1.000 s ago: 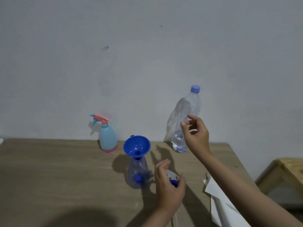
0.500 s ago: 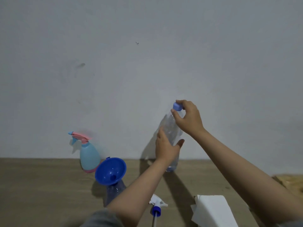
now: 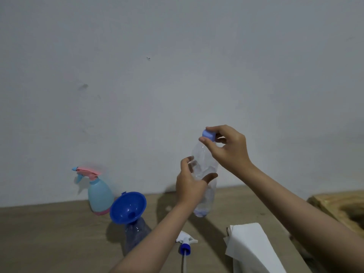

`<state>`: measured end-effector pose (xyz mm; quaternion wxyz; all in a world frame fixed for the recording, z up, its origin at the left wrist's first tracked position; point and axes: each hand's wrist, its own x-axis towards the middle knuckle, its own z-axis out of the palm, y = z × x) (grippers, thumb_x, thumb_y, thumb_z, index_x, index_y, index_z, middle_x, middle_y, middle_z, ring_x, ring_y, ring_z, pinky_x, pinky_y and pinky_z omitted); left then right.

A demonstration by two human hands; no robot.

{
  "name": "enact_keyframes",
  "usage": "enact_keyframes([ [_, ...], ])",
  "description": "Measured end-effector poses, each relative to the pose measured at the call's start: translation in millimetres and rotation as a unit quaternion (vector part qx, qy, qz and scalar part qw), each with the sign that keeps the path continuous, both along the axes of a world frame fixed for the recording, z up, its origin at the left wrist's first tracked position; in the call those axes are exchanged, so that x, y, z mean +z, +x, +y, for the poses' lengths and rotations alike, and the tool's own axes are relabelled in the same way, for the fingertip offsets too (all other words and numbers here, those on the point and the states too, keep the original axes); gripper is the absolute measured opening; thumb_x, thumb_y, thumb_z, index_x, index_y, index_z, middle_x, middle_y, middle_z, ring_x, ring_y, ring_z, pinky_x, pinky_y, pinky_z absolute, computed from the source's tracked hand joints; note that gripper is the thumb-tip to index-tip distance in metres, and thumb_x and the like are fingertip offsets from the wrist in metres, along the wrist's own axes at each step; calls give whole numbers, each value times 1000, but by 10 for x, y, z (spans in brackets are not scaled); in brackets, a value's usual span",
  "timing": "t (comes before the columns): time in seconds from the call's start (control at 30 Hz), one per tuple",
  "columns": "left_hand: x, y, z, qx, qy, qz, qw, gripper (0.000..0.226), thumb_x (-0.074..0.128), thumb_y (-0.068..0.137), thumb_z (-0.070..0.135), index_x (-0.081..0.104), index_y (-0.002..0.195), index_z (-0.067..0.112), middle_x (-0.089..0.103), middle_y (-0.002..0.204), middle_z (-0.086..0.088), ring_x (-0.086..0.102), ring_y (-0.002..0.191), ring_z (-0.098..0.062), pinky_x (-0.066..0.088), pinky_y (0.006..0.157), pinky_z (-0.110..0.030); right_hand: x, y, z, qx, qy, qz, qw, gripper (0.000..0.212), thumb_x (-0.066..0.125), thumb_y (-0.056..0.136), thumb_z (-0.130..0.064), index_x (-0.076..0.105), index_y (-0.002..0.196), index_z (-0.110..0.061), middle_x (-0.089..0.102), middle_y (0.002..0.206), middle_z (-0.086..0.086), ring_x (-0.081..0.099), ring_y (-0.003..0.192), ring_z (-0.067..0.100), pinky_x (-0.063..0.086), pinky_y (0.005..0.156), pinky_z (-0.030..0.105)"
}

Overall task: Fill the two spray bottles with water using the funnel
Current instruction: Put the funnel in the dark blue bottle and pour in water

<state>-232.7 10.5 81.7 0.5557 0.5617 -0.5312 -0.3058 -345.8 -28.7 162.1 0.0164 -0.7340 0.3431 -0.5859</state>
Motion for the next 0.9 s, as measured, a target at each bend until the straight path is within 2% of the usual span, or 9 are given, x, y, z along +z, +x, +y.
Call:
enact_keyframes([
  [0.23,-102,98,594,-54,25,30,998,71,88,59,37,43,114,37,60,114,12,60,102,-8,52,78,-18,-6,9,534,1,47,6,999,31,81,74,-28,72,95,-8,72,90,3,66,75,13,57,65,28],
  [0.33,-166,129,778,-61,37,11,997,70,88,59,37,44,113,35,61,112,12,60,99,-5,49,75,-12,-81,11,723,2,61,22,998,30,81,74,-29,72,95,-9,72,89,2,65,74,13,57,64,29],
  [0.57,-156,205,1005,-83,41,-38,995,73,88,56,43,43,112,35,61,110,16,59,98,0,47,73,-10,-26,3,1057,-19,82,2,996,27,81,72,-35,71,83,-12,69,79,-6,63,71,8,55,62,24],
  [0.7,-158,168,1092,-91,32,-61,994,74,87,58,44,41,115,34,57,112,19,58,103,-2,45,75,-8,60,-60,1145,-54,71,40,995,27,84,67,-36,70,76,-15,67,73,-4,62,70,9,52,62,20],
  [0.9,-143,148,1145,-94,23,-51,994,69,86,61,43,40,113,37,57,112,19,58,105,-2,43,73,-4,203,-110,1241,-103,138,123,977,34,79,69,-47,72,86,-18,63,72,-4,57,65,8,47,62,23],
])
